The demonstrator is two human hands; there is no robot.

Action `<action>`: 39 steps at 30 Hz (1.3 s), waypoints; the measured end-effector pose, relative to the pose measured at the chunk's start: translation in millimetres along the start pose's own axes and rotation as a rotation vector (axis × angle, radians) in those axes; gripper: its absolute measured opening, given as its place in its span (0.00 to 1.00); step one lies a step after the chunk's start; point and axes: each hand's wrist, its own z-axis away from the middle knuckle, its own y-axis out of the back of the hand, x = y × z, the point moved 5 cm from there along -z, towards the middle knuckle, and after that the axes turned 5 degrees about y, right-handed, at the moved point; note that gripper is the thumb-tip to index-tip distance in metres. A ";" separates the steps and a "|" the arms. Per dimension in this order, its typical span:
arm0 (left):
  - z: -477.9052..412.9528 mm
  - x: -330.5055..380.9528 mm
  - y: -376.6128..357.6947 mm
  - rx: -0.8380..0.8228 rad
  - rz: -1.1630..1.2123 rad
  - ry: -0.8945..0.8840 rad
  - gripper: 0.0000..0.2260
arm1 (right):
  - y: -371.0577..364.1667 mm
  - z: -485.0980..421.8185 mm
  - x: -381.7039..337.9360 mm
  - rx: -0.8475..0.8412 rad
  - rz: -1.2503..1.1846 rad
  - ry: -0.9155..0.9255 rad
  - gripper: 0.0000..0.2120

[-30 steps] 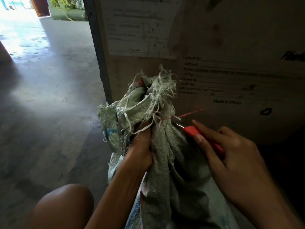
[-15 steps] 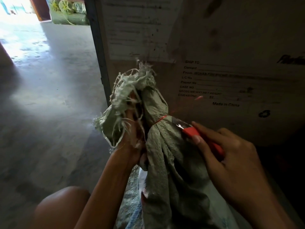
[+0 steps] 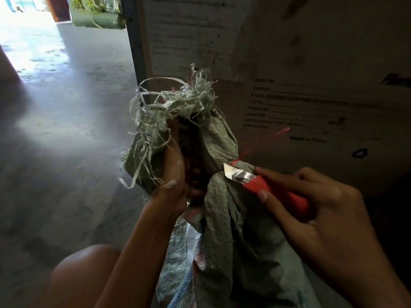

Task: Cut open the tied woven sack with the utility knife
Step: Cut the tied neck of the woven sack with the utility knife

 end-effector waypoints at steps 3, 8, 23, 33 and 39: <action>-1.1 0.2 -1.1 0.031 -0.045 0.004 0.36 | 3.4 0.9 1.7 -0.014 0.022 -0.008 0.17; -0.9 -1.0 -1.1 0.062 -0.100 0.044 0.45 | 7.0 0.8 0.6 -0.005 0.021 -0.016 0.16; -4.8 0.2 0.2 0.058 -0.064 0.034 0.53 | 10.2 -0.6 -0.6 -0.010 -0.002 -0.043 0.17; -0.1 3.3 -2.6 0.053 -0.082 -0.009 0.52 | 10.2 -0.4 1.6 0.042 0.009 0.014 0.15; -0.8 2.3 -4.6 0.057 -0.071 0.006 0.41 | 10.4 -0.9 3.5 0.084 0.053 0.062 0.14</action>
